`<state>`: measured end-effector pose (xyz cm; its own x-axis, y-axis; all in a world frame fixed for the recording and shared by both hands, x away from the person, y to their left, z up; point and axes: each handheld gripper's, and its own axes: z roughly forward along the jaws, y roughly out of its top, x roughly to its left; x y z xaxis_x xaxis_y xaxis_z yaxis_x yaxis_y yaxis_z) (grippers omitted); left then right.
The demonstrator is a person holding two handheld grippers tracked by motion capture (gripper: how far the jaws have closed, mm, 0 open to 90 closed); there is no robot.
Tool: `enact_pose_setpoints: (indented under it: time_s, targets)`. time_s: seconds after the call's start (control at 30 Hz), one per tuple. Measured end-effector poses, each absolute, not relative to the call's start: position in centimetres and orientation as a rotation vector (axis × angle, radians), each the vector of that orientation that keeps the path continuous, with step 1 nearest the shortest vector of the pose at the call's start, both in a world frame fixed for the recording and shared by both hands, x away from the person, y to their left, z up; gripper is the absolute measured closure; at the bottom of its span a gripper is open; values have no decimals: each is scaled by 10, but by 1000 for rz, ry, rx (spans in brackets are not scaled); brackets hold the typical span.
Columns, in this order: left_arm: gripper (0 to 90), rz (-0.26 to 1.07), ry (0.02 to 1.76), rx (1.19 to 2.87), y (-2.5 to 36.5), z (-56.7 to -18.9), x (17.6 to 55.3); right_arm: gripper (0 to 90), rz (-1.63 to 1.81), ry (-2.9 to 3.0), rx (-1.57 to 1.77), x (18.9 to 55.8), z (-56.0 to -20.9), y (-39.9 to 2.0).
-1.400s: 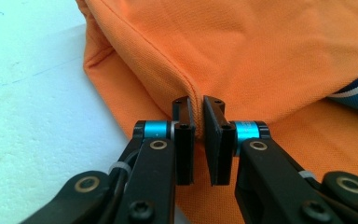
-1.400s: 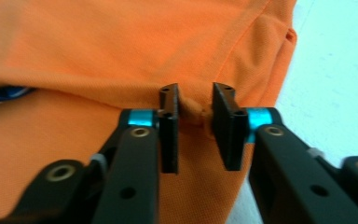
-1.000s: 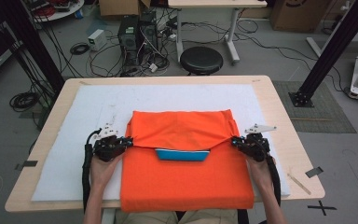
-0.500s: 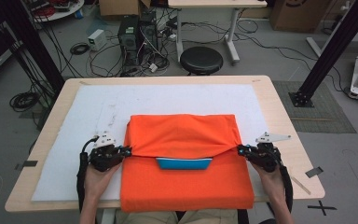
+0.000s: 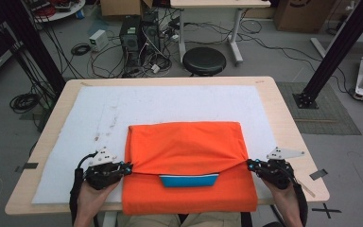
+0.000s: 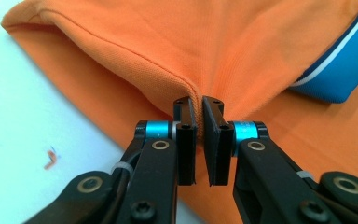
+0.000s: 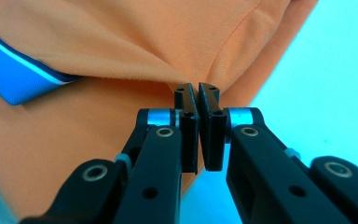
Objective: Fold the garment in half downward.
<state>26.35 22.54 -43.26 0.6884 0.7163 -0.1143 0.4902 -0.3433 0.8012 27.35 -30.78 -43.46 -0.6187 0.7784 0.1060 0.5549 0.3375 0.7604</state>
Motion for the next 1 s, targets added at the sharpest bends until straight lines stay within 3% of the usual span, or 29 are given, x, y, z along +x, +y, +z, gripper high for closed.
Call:
enact_pose_setpoints:
  time_s: [0.83, 0.9, 1.0]
  targets:
    - [835, 194, 921, 2037, 231, -448, 220, 882, 1155, 2423, 1187, 223, -443, -322]
    - [799, 195, 913, 2039, 231, -447, 221, 837, 1163, 2416, 1191, 224, -445, -321]
    - [612, 240, 914, 2016, 233, -441, 222, 647, 1209, 2362, 1218, 227, -442, -323]
